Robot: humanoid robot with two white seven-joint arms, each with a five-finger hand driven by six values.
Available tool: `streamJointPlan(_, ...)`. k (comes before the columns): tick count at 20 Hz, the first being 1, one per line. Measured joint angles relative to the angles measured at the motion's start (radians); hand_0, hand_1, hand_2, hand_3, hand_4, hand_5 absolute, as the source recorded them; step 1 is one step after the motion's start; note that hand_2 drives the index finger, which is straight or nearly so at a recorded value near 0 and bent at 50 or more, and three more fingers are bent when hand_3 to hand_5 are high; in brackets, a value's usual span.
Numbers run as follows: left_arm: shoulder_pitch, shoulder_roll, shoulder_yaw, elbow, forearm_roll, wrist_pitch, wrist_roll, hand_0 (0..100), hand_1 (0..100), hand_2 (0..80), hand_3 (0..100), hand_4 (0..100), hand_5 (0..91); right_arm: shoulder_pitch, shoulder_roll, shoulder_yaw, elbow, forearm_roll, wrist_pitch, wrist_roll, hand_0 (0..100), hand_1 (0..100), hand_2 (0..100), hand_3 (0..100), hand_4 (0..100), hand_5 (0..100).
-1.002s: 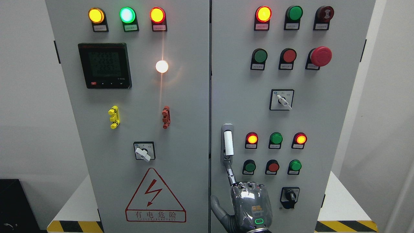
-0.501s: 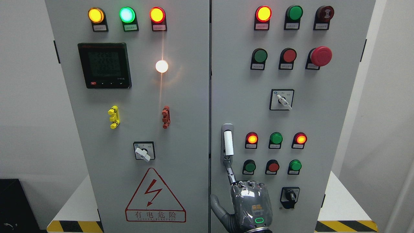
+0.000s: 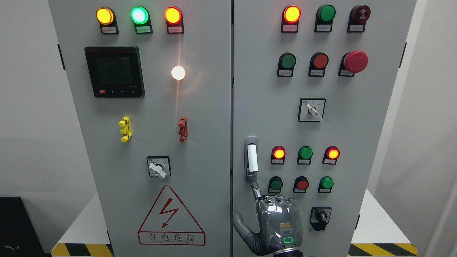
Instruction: Release door handle
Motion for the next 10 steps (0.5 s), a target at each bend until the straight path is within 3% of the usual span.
streamJointPlan(8,0.000,0.000,0.000,0.000,0.000,0.000,0.000,12,56,0.0,0,0,0.0,0.016,-0.002,0.001,-0.029,-0.001,-0.008,-0.004,39,26,33,100,100,100)
streamJointPlan(10,0.000,0.000,0.000,0.000,0.000,0.000,0.000,12,56,0.0,0,0,0.0,0.027,-0.003,0.002,-0.039,-0.001,-0.009,-0.004,39,26,41,100,100,100)
